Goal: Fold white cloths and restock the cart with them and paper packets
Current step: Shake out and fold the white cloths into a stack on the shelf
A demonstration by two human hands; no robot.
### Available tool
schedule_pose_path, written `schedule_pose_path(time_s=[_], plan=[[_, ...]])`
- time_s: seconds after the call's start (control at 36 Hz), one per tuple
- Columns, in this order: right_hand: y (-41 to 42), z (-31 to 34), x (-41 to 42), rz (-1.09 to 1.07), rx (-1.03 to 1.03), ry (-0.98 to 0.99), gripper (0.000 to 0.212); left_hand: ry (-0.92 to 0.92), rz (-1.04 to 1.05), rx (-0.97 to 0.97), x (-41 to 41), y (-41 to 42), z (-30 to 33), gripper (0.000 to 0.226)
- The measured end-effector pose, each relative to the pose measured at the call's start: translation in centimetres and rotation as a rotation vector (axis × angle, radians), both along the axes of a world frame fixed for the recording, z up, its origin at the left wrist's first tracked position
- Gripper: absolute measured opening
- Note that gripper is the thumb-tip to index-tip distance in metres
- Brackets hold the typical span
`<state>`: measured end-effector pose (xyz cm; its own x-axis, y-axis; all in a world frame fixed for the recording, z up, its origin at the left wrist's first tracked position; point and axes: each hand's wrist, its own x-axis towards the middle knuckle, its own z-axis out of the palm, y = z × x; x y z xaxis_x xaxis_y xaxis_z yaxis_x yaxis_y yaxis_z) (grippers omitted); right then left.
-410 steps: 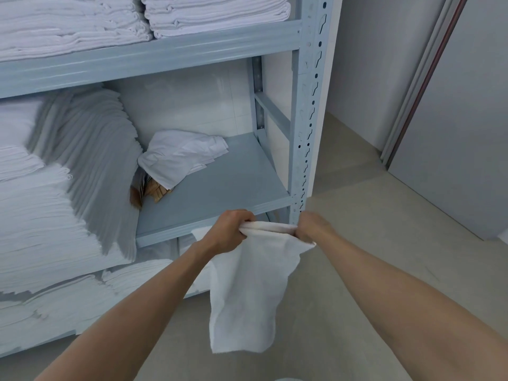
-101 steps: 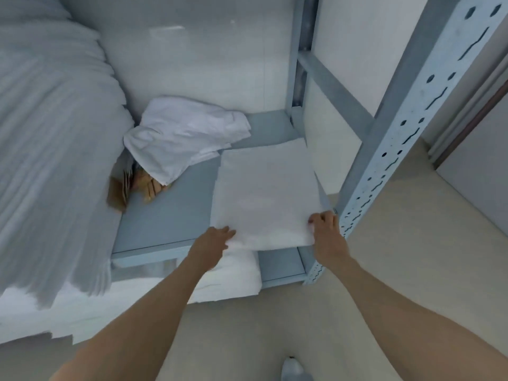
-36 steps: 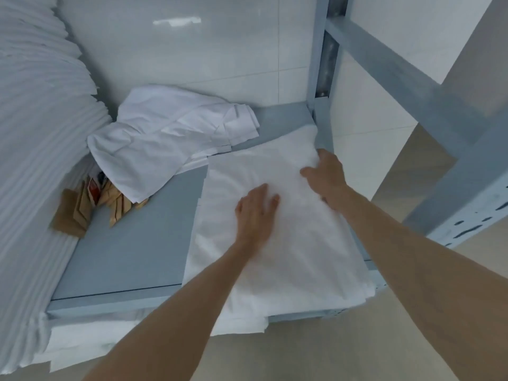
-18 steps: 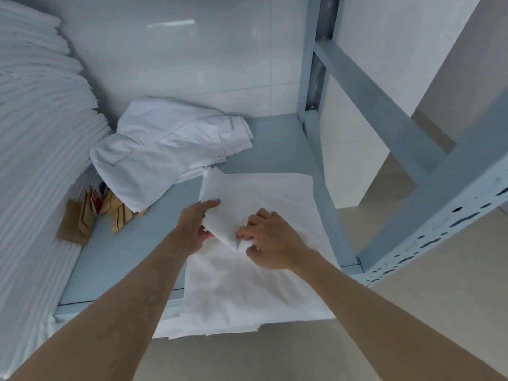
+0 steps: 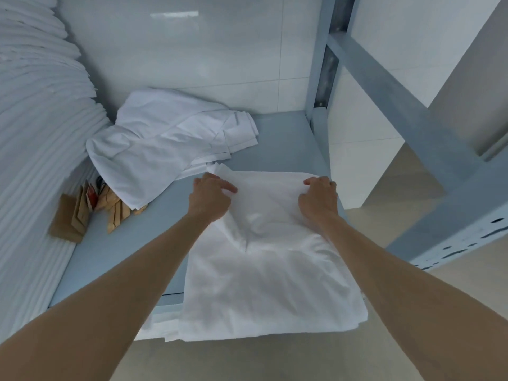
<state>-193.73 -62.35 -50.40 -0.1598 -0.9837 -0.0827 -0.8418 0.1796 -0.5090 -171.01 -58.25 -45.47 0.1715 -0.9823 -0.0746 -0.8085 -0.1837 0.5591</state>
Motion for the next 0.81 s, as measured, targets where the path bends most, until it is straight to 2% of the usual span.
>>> schedule_pose_path(time_s=[0.08,0.14,0.19,0.28,0.36,0.42,0.56,0.64,0.72,0.81], plan=[[-1.2,-0.8,-0.4,0.012,0.013,-0.042,0.049,-0.260,-0.264,0.065,-2.8,-0.6,0.7,0.031],[-2.0,-1.3,-0.7,0.026,0.009,-0.069,0.048,-0.377,-0.423,0.069,-5.5,-0.7,0.5,0.032],[-2.7,-1.8,-1.0,0.040,0.011,-0.063,0.048,-0.370,-0.523,0.063,-8.3,-0.4,-0.1,0.041],[-3.6,-2.3,-1.6,0.039,0.034,-0.028,0.049,-0.334,-0.662,0.036,-11.5,0.4,-1.4,0.038],[-4.3,-2.7,-2.3,0.043,0.070,-0.018,0.052,-0.201,-0.631,-0.008,-12.6,0.9,-2.7,0.042],[-4.6,-2.7,-2.6,0.022,0.102,-0.028,0.054,-0.181,-0.640,-0.033,-12.6,0.7,-3.3,0.045],[-5.6,-2.2,-3.1,0.116,0.180,-0.159,0.062,-0.078,-0.809,0.098,-13.4,1.4,-3.2,0.051],[-6.4,-2.0,-3.3,0.196,0.193,-0.113,0.052,-0.155,-0.905,0.106,-14.0,2.1,-3.4,0.066],[-6.7,-2.2,-3.3,0.256,0.129,0.005,0.042,-0.163,-0.935,0.121,-14.0,2.3,-3.5,0.070],[-6.4,-1.8,-3.2,0.313,0.095,-0.117,0.029,-0.172,-0.966,0.128,-13.8,2.6,-3.4,0.069]])
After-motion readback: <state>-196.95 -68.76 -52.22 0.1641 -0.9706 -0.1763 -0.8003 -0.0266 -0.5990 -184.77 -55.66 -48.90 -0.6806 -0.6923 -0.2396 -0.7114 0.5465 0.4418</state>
